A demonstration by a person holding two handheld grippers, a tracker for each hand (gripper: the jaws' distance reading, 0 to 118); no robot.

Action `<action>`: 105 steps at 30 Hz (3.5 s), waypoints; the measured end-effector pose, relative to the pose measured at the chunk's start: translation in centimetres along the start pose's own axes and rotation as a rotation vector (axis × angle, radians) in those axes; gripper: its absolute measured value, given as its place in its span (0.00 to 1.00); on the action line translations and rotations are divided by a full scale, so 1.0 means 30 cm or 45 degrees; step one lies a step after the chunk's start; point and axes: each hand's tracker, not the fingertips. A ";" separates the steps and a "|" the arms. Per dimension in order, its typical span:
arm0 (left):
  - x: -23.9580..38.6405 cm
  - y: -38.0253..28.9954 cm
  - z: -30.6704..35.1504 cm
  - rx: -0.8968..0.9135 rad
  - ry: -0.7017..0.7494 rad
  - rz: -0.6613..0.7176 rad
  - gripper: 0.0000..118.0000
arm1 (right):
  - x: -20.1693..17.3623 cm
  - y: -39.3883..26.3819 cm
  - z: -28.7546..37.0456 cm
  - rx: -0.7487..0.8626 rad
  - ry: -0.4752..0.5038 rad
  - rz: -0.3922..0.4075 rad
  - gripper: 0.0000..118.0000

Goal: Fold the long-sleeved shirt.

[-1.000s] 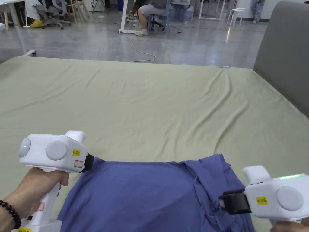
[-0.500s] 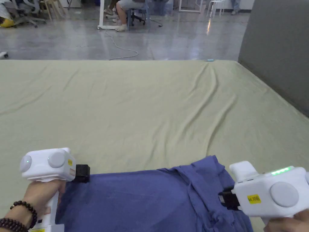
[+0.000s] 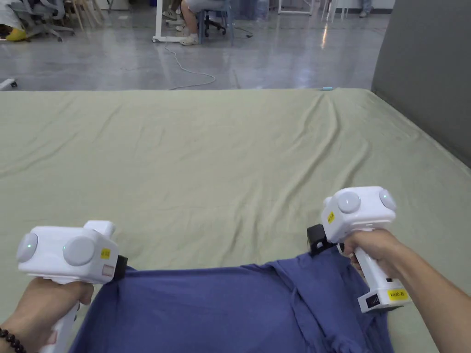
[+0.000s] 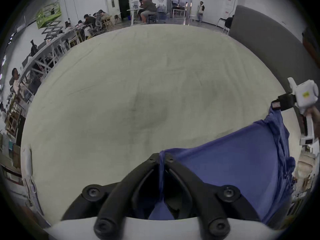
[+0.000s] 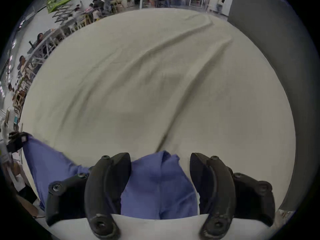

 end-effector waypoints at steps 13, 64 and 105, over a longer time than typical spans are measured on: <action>-0.015 -0.047 0.225 0.106 -0.061 0.017 0.00 | -0.005 -0.193 0.341 0.180 0.059 0.033 0.09; -0.405 -0.977 0.239 -0.052 -0.855 0.764 1.00 | -0.239 -1.071 0.696 0.266 0.157 0.227 0.00; -0.411 -0.705 0.620 0.231 -0.853 0.484 0.00 | -0.300 -1.015 0.647 0.269 0.251 0.215 0.00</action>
